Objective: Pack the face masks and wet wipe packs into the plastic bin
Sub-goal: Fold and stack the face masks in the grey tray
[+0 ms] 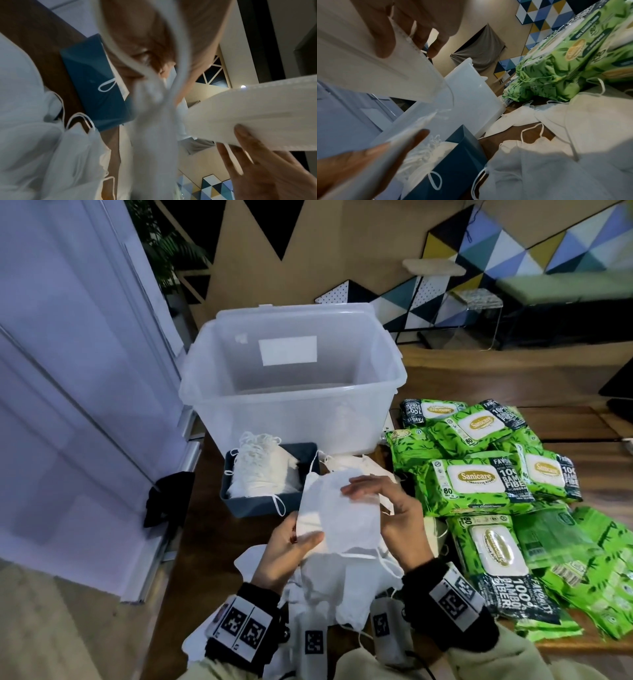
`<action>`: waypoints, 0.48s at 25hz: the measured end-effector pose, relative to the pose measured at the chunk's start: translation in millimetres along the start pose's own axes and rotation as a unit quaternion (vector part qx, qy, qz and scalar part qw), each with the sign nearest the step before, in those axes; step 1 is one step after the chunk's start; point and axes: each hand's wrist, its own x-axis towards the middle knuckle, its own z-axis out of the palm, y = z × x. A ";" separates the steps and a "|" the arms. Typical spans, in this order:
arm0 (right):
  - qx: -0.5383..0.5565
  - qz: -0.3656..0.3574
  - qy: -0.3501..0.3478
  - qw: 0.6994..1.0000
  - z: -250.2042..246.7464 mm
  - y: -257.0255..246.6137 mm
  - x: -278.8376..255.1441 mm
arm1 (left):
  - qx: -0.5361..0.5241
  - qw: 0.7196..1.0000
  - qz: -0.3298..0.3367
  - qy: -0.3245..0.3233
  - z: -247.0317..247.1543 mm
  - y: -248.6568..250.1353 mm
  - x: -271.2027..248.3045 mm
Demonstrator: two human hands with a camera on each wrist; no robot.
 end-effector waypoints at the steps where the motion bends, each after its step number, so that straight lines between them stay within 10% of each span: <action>1: 0.008 0.017 0.013 1.000 -1.4 -0.6 -1.8 | 0.016 1.000 0.012 0.010 -3.1 -0.8 0.4; 6: 0.087 0.119 0.138 0.980 -16.4 4.2 -9.7 | 0.060 0.993 0.085 0.058 -20.3 -2.6 -1.0; 12: 0.069 0.092 0.124 0.986 -33.9 11.0 -14.3 | 0.055 0.979 0.192 0.038 -43.4 -7.8 -6.7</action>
